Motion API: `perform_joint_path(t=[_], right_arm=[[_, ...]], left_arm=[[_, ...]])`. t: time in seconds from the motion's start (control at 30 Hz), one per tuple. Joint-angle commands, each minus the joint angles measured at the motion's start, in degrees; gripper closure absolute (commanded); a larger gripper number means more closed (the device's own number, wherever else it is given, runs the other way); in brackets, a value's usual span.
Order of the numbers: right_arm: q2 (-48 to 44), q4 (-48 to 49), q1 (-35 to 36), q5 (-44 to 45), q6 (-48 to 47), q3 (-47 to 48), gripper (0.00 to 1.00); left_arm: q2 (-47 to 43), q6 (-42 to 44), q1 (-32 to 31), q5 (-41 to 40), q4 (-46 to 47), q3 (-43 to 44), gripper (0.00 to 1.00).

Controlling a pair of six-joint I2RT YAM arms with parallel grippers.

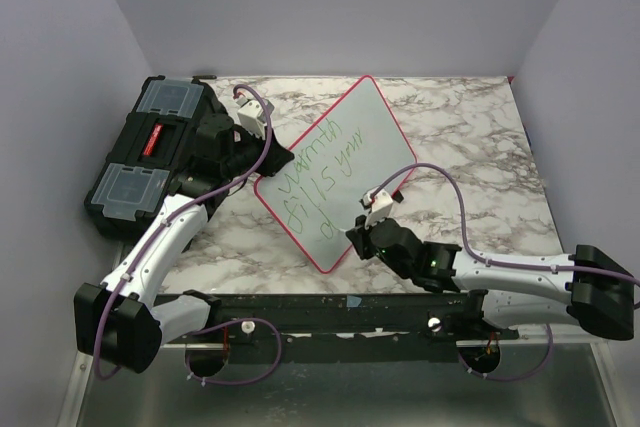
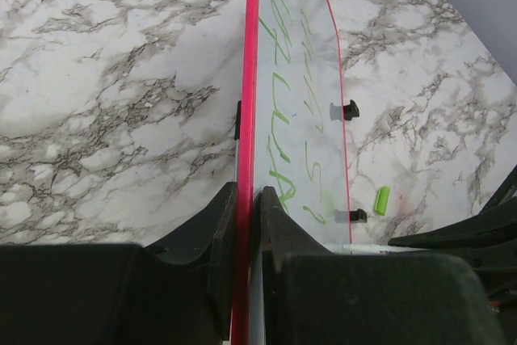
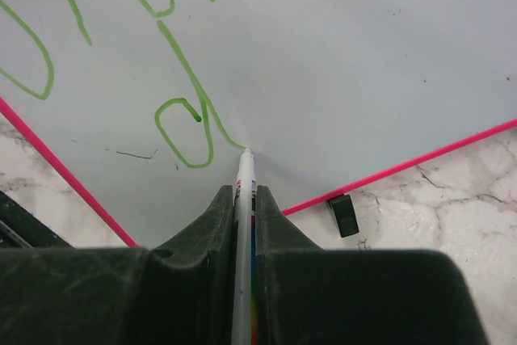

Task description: Write a sentence on the whiteboard

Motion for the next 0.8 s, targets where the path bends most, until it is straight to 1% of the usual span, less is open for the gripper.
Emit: perform_joint_path(t=[0.0,0.23,0.33,0.47,0.77], right_arm=[[0.0,-4.4,0.1,5.4,2.2,-0.2,1.0],[-1.5,-5.0,0.1,12.6,2.6,3.4,0.99],[-2.3,-2.4,0.0,13.8,1.7,4.3,0.99],[-2.4,1.4,-0.1,12.6,0.4,4.8,0.99],[-0.1,4.5,-1.4,6.8,1.6,4.0,0.99]], left_arm=[[0.2,2.3,-0.2,-1.4,1.1,0.6,1.0],[0.6,2.3,-0.2,-0.8,2.1,0.1,1.0],[0.7,2.4,-0.2,-0.3,2.4,0.1,1.0],[0.6,2.6,-0.2,-0.2,2.5,-0.1,1.0],[0.5,2.7,-0.2,-0.3,2.4,-0.3,1.0]])
